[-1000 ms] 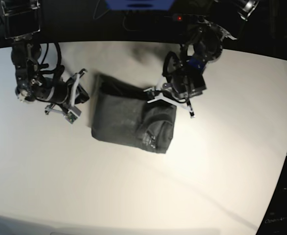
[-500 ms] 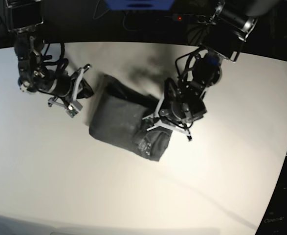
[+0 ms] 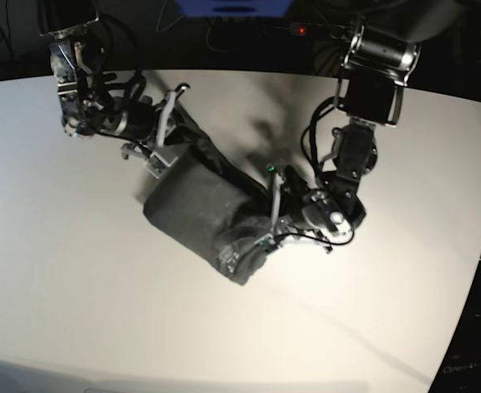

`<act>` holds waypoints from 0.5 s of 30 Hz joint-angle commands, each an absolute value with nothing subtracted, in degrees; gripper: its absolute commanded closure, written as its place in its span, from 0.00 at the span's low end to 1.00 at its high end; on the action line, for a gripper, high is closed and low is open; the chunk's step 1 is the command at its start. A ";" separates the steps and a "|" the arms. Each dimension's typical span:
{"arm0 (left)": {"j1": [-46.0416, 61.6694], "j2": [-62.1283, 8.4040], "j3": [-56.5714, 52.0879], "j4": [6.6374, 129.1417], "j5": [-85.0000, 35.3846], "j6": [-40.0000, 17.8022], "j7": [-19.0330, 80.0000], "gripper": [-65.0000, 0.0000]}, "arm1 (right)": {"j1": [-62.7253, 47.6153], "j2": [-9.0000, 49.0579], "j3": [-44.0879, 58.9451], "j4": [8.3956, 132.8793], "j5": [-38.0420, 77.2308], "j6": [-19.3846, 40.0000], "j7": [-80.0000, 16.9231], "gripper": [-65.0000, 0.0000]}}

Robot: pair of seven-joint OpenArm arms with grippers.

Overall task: Fold the T-shirt properly
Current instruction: 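Push the bundle edge with the left gripper to straighten it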

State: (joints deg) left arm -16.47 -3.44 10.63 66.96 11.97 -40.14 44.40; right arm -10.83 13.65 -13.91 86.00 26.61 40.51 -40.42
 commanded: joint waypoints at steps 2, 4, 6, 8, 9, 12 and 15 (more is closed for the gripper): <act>-17.63 -2.77 8.66 62.73 13.93 -40.00 43.82 0.95 | -12.70 14.73 -15.08 85.32 22.02 40.00 -46.64 0.99; -18.42 -1.54 6.55 59.47 13.93 -40.00 40.57 0.95 | -13.76 15.08 -15.08 86.11 21.93 40.00 -46.20 0.99; -19.21 -0.84 4.62 56.48 13.93 -40.00 37.85 0.95 | -15.69 15.87 -14.90 88.57 21.14 40.00 -45.05 0.99; -19.82 0.31 3.91 54.20 13.93 -40.00 35.65 0.95 | -17.27 16.31 -14.55 91.30 19.38 40.00 -44.97 0.99; -20.18 0.66 3.91 53.41 13.93 -40.00 34.77 0.95 | -17.89 16.40 -14.46 92.53 18.15 40.00 -44.97 0.99; -20.62 1.01 4.09 52.35 13.93 -40.00 32.66 0.95 | -20.53 16.22 -14.29 95.08 12.53 40.00 -44.97 0.99; -20.97 1.89 4.26 52.44 13.67 -40.00 29.41 0.95 | -22.46 16.13 -14.20 95.25 8.57 40.00 -42.95 0.99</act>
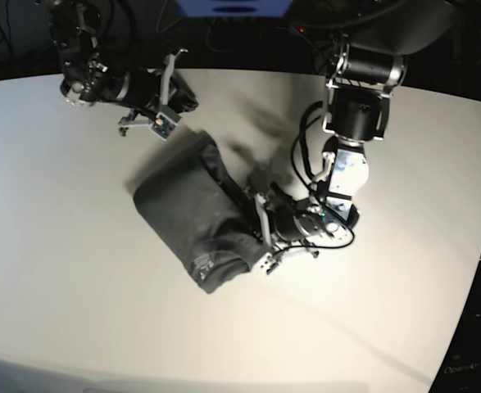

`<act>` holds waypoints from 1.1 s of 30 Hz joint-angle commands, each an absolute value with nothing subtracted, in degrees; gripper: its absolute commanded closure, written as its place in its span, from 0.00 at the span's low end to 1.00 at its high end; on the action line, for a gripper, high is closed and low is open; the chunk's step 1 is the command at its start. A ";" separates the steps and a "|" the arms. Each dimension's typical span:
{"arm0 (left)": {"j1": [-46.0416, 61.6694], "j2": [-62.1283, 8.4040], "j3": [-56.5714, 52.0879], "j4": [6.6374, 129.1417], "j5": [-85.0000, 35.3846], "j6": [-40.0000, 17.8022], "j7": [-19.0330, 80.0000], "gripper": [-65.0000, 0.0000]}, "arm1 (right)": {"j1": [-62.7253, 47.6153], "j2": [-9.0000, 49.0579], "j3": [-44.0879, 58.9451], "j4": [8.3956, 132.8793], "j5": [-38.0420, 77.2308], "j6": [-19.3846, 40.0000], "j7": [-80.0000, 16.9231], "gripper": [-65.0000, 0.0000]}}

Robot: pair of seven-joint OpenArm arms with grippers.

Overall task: Fold the T-shirt properly
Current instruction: 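Push the bundle edge with the left gripper to straighten it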

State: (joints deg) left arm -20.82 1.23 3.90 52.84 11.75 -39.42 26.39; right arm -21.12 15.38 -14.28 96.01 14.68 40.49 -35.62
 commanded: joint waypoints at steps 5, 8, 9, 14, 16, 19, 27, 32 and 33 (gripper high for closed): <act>-22.29 2.59 4.26 52.18 13.76 -40.00 26.07 0.95 | -24.48 15.87 -12.44 95.16 5.41 40.00 -40.92 0.99; -24.31 2.59 3.91 52.18 13.49 -40.00 25.54 0.95 | -25.19 16.22 -12.18 94.99 5.32 40.00 -40.92 0.99; -24.66 2.59 3.91 52.18 13.49 -40.00 25.54 0.95 | -25.45 16.22 -12.18 94.99 5.32 40.00 -40.92 0.99; -27.65 2.24 3.82 52.44 13.41 -35.91 25.54 0.95 | -26.59 15.78 -7.69 94.90 5.23 40.00 -41.36 0.99; -28.88 2.15 3.82 52.09 13.41 -34.42 25.45 0.95 | -26.95 15.78 -6.20 94.99 5.23 40.00 -41.36 0.99; -29.85 2.15 3.82 52.09 13.41 -33.01 24.04 0.95 | -27.38 15.78 -4.44 94.90 5.23 40.00 -41.45 0.99; -34.86 3.91 3.74 44.97 11.91 -26.95 18.77 0.95 | -29.49 16.04 -1.98 95.25 5.32 40.00 -40.84 0.99; -35.12 3.38 3.82 47.96 8.40 -26.86 24.48 0.95 | -29.58 16.13 0.13 95.34 5.32 40.00 -40.84 0.99; -34.95 2.59 4.00 49.89 8.40 -26.95 27.03 0.95 | -29.32 16.13 0.57 95.34 5.32 40.00 -40.84 0.99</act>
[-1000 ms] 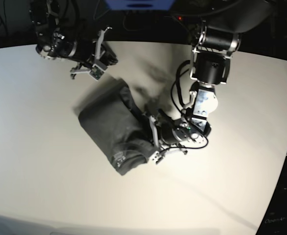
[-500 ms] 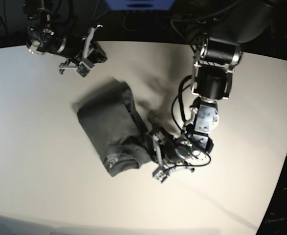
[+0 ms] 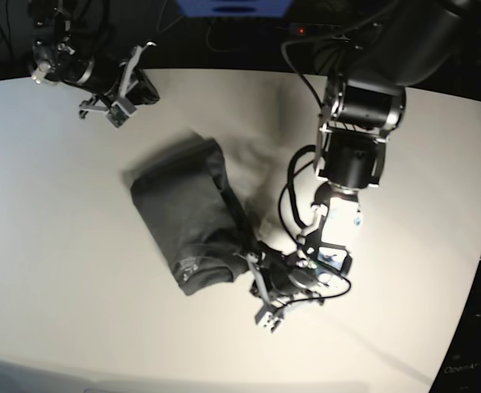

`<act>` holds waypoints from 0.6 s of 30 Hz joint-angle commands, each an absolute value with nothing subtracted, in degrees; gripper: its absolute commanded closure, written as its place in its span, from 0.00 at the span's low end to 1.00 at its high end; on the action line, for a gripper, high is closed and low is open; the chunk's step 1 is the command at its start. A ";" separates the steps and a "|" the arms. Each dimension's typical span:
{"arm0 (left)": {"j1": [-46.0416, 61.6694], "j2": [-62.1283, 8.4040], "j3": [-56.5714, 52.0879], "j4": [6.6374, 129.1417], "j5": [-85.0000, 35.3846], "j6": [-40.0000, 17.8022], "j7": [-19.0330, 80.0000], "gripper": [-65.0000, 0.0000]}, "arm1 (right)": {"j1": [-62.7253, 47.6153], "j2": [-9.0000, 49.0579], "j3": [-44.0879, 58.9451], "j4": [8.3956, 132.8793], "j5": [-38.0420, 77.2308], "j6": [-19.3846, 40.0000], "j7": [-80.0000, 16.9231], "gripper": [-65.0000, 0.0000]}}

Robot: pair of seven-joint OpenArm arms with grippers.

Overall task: Fold the T-shirt properly
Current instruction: 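Push the bundle edge with the left gripper to straighten it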

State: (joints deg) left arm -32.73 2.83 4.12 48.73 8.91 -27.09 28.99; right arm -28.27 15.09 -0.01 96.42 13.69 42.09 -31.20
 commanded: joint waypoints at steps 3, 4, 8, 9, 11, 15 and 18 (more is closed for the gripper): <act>-31.60 0.13 4.35 57.19 8.31 -27.47 36.00 0.95 | -29.23 16.13 1.63 95.34 5.32 40.00 -40.84 0.99; -30.64 -0.92 4.35 60.62 8.31 -27.47 38.99 0.95 | -29.23 16.22 1.63 95.34 5.32 40.00 -40.84 0.99; -26.42 -4.70 7.52 70.90 8.31 -27.56 47.87 0.95 | -28.09 16.04 1.54 95.43 5.32 40.00 -40.84 0.99; -25.71 -5.76 10.07 72.48 8.31 -27.56 49.36 0.95 | -27.91 15.96 1.54 95.52 5.32 40.00 -40.84 0.99; -24.75 -7.34 15.78 73.63 8.31 -27.56 51.12 0.95 | -27.82 15.96 1.54 95.78 5.32 40.00 -40.84 0.99; -24.48 -7.43 21.05 71.96 8.31 -27.21 51.03 0.95 | -27.74 15.96 1.27 95.78 5.32 40.00 -40.84 0.99; -25.19 -5.93 22.02 66.59 8.40 -27.03 50.86 0.95 | -27.65 15.96 1.36 95.78 5.32 40.00 -41.01 0.99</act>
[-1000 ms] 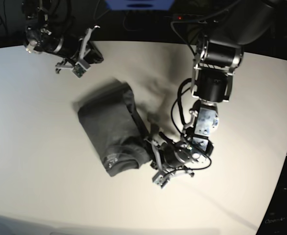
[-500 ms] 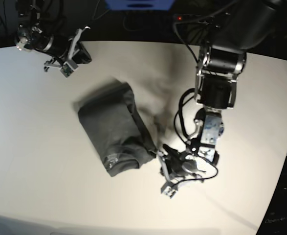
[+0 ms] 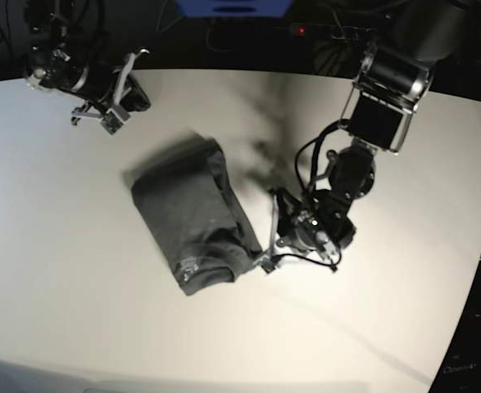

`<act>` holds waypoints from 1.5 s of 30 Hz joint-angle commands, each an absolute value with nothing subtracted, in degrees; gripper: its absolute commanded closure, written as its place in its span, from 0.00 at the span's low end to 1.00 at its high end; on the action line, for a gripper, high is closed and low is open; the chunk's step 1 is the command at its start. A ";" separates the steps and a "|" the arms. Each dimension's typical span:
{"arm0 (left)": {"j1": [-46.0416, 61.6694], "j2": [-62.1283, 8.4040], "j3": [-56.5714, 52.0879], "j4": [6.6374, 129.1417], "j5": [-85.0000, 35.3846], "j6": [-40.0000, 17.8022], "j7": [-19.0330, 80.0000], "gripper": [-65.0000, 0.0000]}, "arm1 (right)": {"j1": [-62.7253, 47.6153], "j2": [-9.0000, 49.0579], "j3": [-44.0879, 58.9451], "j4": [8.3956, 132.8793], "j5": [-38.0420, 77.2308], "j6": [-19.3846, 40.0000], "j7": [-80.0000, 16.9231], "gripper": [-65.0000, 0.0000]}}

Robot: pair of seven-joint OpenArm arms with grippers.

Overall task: Fold the T-shirt properly
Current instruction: 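Push the bundle edge with the left gripper to straighten it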

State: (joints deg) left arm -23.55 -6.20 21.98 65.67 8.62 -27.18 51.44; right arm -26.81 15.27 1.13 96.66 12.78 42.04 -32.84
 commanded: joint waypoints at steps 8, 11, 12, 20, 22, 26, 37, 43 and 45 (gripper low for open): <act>-28.97 -1.89 21.85 49.10 12.70 -27.03 39.16 0.95 | -27.91 16.13 1.54 95.78 5.32 40.00 -40.92 0.99; -31.25 -0.04 21.76 42.33 13.32 -26.95 34.24 0.95 | -28.00 16.13 1.54 95.78 5.32 40.00 -40.92 0.99; -32.31 0.84 21.76 39.87 13.41 -26.95 32.48 0.95 | -28.00 16.13 1.54 95.78 5.32 40.00 -40.92 0.99; -37.32 4.26 21.58 25.63 13.05 -26.77 15.60 0.95 | -28.26 16.13 1.63 95.78 5.32 40.00 -41.36 1.00; -37.67 4.79 21.58 25.01 12.97 -24.13 11.21 0.95 | -28.26 16.13 1.63 95.78 5.32 40.00 -41.36 1.00; -37.85 5.05 21.58 25.01 12.97 -17.80 5.76 0.95 | -29.49 16.22 1.63 95.78 5.32 40.00 -40.92 1.00; -40.48 4.97 21.58 24.92 2.86 -17.10 -2.51 0.95 | -30.99 16.22 1.63 95.69 5.23 40.00 -41.01 1.00; -40.66 5.58 21.93 25.01 -0.92 -17.63 -2.77 0.95 | -32.57 16.22 1.63 95.78 5.23 40.00 -40.84 1.00; -40.48 6.20 21.93 25.01 -1.10 -17.63 -2.77 0.95 | -32.57 16.22 1.63 95.78 5.23 40.00 -40.84 1.00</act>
